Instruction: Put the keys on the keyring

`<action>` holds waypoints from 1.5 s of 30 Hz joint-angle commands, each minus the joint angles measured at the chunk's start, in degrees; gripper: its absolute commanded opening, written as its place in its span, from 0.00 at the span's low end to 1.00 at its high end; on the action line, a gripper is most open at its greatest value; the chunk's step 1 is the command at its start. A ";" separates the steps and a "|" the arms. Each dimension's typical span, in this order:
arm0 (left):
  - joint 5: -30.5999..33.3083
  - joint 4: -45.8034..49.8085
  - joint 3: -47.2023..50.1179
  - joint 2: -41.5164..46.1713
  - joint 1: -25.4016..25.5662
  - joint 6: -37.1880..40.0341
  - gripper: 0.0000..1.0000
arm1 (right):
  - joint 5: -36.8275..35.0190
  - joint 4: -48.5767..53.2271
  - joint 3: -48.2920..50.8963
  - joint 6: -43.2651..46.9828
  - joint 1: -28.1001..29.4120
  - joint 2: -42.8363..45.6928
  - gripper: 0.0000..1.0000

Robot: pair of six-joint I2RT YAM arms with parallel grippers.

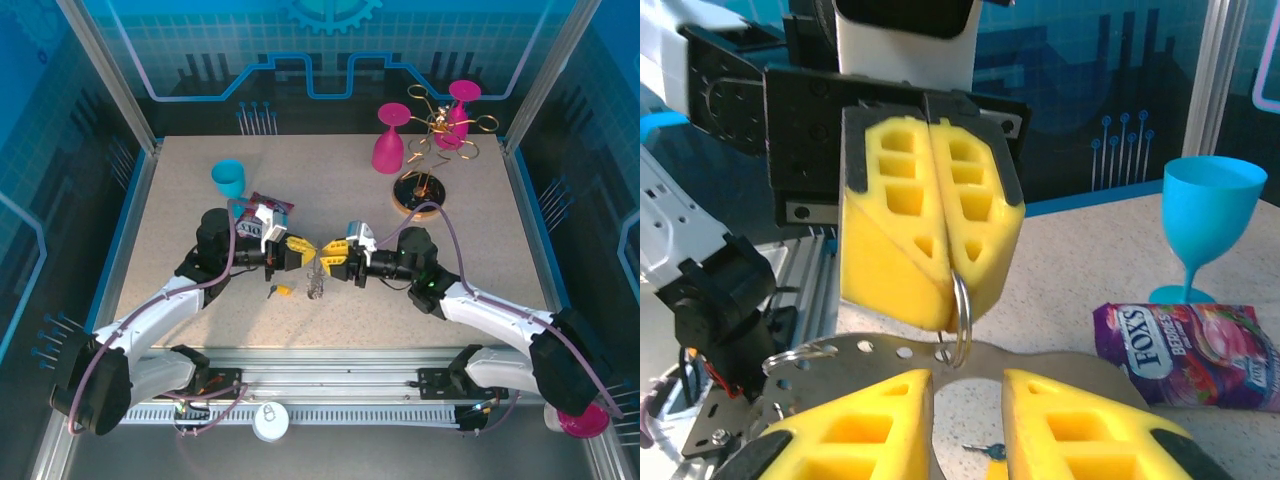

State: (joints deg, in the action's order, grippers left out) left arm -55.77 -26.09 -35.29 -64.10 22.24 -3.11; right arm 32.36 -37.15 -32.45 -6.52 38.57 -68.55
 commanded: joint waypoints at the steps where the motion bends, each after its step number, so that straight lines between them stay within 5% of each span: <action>1: -2.74 -3.57 0.22 0.39 0.00 0.16 0.00 | 3.37 -5.99 0.37 -4.20 -0.76 -1.35 0.25; 9: -3.39 -4.49 0.18 0.06 0.00 -0.40 0.00 | 4.69 -9.03 -0.70 -6.14 -0.82 -3.93 0.18; 22: -3.06 -4.87 0.48 -0.27 -0.01 -0.16 0.00 | 6.50 -13.24 0.39 -8.42 -1.80 -3.77 0.22; 31: -1.36 -4.59 0.37 0.01 0.00 0.96 0.00 | 2.82 -0.71 1.75 -1.11 -2.23 -0.81 0.26; 45: -1.70 -4.19 0.66 -0.11 0.00 1.42 0.00 | 8.77 -15.05 0.71 -11.25 -2.45 -4.62 0.26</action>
State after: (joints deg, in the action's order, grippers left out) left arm -56.84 -29.02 -35.24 -64.16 22.24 -2.90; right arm 39.55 -48.10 -30.41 -15.88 36.60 -71.83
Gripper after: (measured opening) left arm 0.049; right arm 0.260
